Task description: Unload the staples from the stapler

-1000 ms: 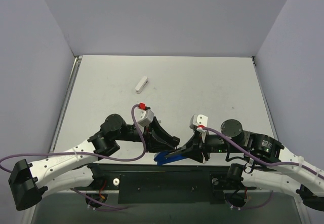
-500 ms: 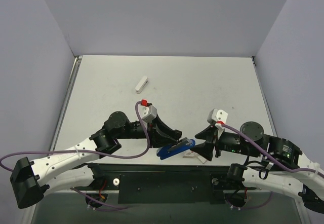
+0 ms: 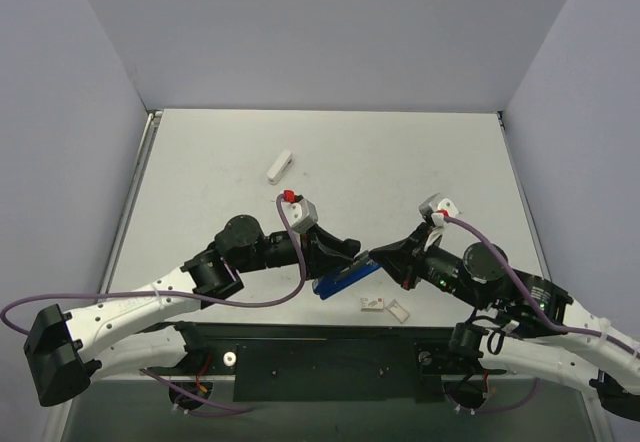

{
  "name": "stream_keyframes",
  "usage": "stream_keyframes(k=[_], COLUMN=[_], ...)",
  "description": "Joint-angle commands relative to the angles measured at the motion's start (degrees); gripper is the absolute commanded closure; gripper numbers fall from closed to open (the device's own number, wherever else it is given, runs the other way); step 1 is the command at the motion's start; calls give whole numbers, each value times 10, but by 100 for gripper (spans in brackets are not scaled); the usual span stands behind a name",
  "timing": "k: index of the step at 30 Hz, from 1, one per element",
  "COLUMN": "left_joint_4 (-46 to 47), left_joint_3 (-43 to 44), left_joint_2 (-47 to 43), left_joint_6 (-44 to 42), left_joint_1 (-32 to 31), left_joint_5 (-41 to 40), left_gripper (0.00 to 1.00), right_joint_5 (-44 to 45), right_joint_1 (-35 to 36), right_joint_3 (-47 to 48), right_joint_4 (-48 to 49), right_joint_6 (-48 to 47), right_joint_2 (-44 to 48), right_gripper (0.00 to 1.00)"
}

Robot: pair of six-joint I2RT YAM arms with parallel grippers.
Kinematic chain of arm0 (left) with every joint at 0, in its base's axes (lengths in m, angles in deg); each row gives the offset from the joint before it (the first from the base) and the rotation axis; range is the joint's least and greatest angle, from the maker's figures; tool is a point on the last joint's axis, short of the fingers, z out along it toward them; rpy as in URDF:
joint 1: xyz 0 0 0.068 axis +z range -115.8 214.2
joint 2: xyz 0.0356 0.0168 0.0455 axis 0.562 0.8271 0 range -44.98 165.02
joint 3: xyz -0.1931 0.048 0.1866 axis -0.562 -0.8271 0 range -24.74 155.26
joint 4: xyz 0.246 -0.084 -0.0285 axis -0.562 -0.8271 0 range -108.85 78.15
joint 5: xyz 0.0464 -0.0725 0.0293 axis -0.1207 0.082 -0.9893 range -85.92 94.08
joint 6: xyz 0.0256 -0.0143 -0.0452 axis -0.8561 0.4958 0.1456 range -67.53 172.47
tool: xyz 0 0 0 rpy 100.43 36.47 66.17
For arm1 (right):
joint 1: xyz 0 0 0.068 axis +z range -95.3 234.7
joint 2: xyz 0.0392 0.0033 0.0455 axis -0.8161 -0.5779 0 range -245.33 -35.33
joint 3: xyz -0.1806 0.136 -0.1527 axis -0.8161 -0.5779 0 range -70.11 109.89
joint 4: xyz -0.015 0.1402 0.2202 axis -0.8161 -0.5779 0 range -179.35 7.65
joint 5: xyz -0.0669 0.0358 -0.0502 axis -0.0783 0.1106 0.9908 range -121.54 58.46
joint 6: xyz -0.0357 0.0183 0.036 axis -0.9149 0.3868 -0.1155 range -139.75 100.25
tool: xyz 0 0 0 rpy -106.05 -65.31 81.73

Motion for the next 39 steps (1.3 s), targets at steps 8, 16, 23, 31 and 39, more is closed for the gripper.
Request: stream_keyframes(k=[8, 16, 23, 31, 39], left_joint_4=[68, 77, 92, 99, 128], left_joint_3=[40, 37, 34, 36, 32], left_joint_2=[7, 2, 2, 5, -5], left_joint_6=[-19, -17, -12, -15, -23], left_joint_1=[-2, -2, -2, -2, -2], left_joint_5=[-72, -69, -76, -94, -146], left_gripper=[100, 100, 100, 100, 100], right_joint_5=[137, 172, 179, 206, 226], right_joint_1=[2, 1, 1, 1, -8], right_joint_3=[-100, -115, -111, -117, -140], right_joint_4=[179, 202, 202, 195, 219], right_joint_6=[141, 141, 136, 135, 128], right_joint_2=[-27, -40, -83, -121, -146], right_gripper=[100, 100, 100, 100, 100])
